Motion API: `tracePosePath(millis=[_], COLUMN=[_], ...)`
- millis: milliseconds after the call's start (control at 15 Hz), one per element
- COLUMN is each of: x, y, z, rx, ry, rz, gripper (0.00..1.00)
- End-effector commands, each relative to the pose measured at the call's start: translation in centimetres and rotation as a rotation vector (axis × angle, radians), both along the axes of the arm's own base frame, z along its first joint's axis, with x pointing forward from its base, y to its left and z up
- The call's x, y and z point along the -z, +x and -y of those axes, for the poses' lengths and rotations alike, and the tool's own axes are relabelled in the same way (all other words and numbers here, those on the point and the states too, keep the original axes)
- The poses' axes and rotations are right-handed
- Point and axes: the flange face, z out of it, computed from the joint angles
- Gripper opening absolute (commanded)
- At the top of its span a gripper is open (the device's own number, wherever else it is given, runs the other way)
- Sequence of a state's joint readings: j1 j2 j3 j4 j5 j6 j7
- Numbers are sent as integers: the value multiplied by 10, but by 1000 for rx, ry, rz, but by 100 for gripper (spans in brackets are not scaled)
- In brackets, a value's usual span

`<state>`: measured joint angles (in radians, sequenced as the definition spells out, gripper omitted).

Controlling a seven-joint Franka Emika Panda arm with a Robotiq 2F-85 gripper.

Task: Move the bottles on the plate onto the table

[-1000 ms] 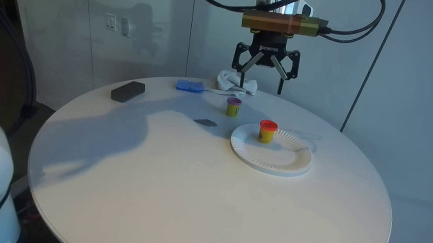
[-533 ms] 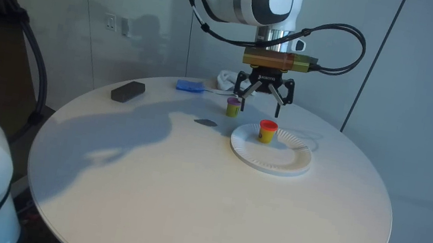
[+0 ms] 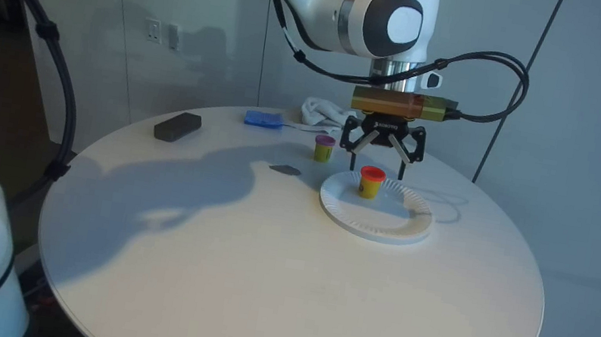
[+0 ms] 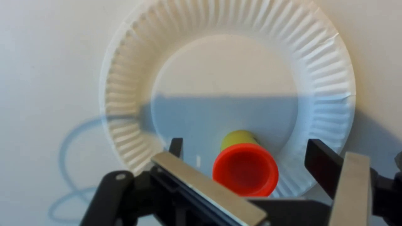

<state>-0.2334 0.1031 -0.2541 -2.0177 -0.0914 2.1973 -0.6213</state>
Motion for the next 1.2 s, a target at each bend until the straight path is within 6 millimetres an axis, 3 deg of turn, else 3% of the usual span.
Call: tracePosePath(millis=[0,267,733,800,867,1133], x=[-4,-2,20,22,24,28], y=[8,14,31,33,34,36], z=[4,6,8,8,9,10], rx=[-13,-16,-37,-40,-43,-56], ry=[41,76,108,109,111,108], rz=[48,74,60,58,57,51], gripper=[100,100,100,90,72,42])
